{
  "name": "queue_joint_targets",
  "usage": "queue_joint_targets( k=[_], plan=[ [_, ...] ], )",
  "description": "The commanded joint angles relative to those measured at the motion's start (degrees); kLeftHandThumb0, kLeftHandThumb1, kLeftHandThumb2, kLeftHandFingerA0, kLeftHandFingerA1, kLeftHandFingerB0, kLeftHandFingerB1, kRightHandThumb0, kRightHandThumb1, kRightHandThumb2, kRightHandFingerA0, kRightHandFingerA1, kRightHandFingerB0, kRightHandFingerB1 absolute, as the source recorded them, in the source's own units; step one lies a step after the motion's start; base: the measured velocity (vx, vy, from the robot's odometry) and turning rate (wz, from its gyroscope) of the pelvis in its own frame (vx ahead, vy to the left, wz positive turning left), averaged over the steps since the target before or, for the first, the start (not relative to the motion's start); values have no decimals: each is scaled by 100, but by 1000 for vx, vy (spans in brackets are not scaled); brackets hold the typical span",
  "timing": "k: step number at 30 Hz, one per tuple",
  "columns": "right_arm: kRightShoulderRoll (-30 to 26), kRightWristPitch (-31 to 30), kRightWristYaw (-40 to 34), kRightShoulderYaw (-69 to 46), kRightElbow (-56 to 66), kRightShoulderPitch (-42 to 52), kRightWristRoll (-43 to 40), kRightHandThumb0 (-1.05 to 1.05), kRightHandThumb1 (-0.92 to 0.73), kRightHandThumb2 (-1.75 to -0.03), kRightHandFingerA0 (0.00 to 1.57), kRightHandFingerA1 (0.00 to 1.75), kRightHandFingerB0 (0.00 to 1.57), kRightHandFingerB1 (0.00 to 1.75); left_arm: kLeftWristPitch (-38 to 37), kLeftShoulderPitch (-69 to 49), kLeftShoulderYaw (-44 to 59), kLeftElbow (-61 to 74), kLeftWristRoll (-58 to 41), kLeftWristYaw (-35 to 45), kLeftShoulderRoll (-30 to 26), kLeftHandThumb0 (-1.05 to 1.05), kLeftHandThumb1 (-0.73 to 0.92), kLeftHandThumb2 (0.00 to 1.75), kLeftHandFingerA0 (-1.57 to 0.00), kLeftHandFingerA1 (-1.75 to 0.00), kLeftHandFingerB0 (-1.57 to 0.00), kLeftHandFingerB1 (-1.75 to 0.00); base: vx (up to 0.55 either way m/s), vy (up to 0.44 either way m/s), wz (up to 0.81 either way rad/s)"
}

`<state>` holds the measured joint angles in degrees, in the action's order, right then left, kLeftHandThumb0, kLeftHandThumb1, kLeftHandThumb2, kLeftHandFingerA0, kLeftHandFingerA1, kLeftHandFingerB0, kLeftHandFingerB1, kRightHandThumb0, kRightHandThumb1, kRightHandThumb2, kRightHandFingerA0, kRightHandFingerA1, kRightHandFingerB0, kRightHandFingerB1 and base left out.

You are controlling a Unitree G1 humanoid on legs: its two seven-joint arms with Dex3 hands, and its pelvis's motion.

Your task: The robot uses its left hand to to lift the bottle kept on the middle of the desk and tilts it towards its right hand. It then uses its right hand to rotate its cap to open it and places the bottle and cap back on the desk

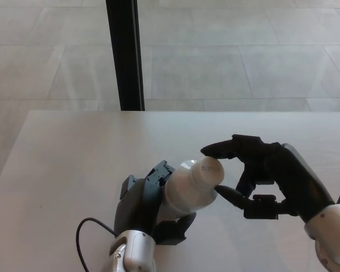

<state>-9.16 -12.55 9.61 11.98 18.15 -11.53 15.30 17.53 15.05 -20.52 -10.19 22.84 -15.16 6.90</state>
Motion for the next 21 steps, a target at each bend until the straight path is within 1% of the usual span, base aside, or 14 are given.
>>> queue_joint_targets(
  k=[1,3,4,6,7,10,12,14,16,17,18,19,20,21],
  plan=[
    [21,340,-153,14,-16,-3,76,-26,-64,-60,92,121,57,41,413,-123,18,-89,99,86,6,7,73,108,-71,-175,-67,-147,0,0,0],
    [23,353,-155,13,-22,-2,79,-26,-64,-60,92,121,57,41,420,-124,21,-85,104,90,10,7,73,108,-71,-175,-67,-147,0,0,0],
    [36,353,-145,-1,-22,6,46,-26,-64,-60,92,122,56,41,353,-136,-1,-112,147,50,-17,7,74,104,-71,-175,-67,-146,0,0,0],
    [51,324,-123,-21,-8,-2,13,-25,-64,-60,92,125,57,43,322,-116,8,-132,157,52,-31,7,74,104,-71,-175,-67,-147,0,0,0],
    [54,318,-126,-38,-9,4,6,-25,-65,-60,89,131,62,44,312,-110,54,-136,103,71,-14,5,75,104,-71,-175,-66,-147,0,0,0],
    [4,386,-132,-37,-45,21,69,-26,-64,-62,89,134,66,48,326,-116,53,-138,150,56,-18,4,74,104,-72,-175,-67,-146,0,0,0],
    [-7,416,-128,-40,-76,31,68,-25,-64,-60,90,133,66,48,314,-125,49,-150,176,35,-21,5,73,106,-73,-175,-68,-146,0,0,0],
    [-29,429,-132,-27,-71,40,109,-24,-64,-60,90,137,69,48,328,-128,30,-161,220,12,-23,5,73,105,-73,-175,-69,-146,0,0,0],
    [-47,386,-119,-14,-43,34,144,-24,-63,-62,88,144,72,50,324,-154,49,-146,185,13,6,4,74,104,-73,-175,-69,-144,0,0,0],
    [-68,438,-109,-18,-100,16,135,-26,-64,-64,84,151,80,56,345,-142,27,-147,228,15,-9,4,75,100,-74,-175,-69,-141,0,0,0],
    [-91,311,-77,0,-58,10,189,-27,-64,-63,81,158,86,58,330,-156,39,-157,211,3,5,4,78,96,-72,-175,-67,-141,0,0,0],
    [-94,298,-74,2,-54,9,195,-27,-64,-63,81,158,86,58,327,-158,42,-159,211,3,8,4,78,96,-72,-175,-67,-141,0,0,0],
    [-148,184,-24,39,-16,-9,284,-25,-64,-62,83,164,91,60,333,-160,47,-160,212,8,4,5,74,101,-72,-175,-68,-146,0,0,0],
    [-188,130,7,65,1,-21,345,-25,-65,-63,85,167,91,60,286,-170,39,-177,230,-8,-18,5,73,102,-72,-175,-69,-146,0,0,0]
  ],
)
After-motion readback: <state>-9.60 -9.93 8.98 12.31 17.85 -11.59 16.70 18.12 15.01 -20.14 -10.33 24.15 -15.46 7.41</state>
